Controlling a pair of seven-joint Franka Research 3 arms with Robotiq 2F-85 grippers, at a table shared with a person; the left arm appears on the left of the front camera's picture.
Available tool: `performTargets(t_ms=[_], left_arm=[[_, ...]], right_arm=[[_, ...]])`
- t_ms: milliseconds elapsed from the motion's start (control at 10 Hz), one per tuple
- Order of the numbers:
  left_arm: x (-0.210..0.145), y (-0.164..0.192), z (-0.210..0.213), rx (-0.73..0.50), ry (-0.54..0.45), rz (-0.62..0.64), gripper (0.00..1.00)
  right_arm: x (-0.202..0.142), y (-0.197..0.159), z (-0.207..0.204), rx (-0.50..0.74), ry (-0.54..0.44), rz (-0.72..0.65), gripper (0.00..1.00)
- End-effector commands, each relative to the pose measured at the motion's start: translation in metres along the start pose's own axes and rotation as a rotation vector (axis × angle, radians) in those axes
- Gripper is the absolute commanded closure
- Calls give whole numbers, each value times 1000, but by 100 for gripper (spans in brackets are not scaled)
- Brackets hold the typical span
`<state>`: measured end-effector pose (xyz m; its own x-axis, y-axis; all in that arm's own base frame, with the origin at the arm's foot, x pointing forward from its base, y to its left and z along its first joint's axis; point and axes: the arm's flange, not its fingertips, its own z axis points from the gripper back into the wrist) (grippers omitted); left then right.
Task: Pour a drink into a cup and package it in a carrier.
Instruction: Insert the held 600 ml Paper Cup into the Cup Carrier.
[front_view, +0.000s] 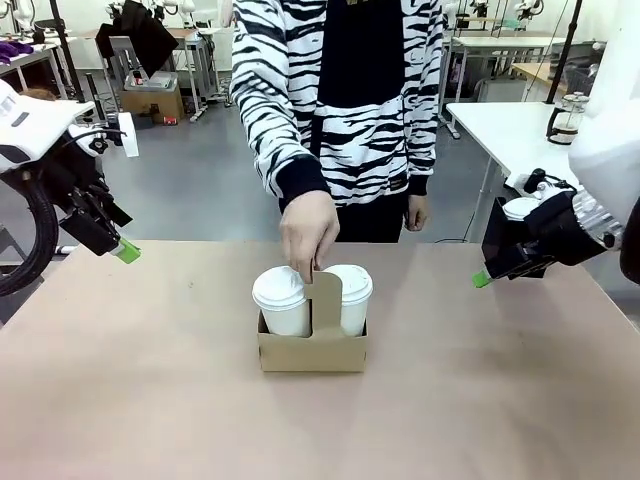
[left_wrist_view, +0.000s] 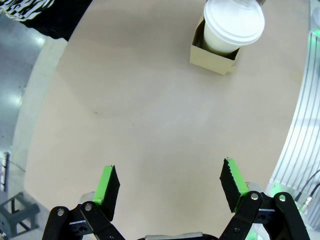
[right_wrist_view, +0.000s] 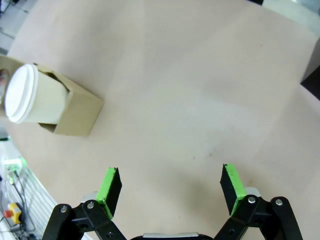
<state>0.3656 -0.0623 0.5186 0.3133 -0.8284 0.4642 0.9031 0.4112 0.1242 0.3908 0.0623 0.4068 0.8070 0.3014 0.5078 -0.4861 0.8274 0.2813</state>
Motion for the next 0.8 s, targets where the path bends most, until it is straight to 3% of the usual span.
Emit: performTargets(t_ms=[0, 700], left_arm=[[1, 0, 1, -8, -7, 16, 0], [1, 0, 1, -8, -7, 16, 0]], right_arm=[[0, -1, 0, 21, -26, 15, 0], [0, -1, 0, 21, -26, 15, 0]])
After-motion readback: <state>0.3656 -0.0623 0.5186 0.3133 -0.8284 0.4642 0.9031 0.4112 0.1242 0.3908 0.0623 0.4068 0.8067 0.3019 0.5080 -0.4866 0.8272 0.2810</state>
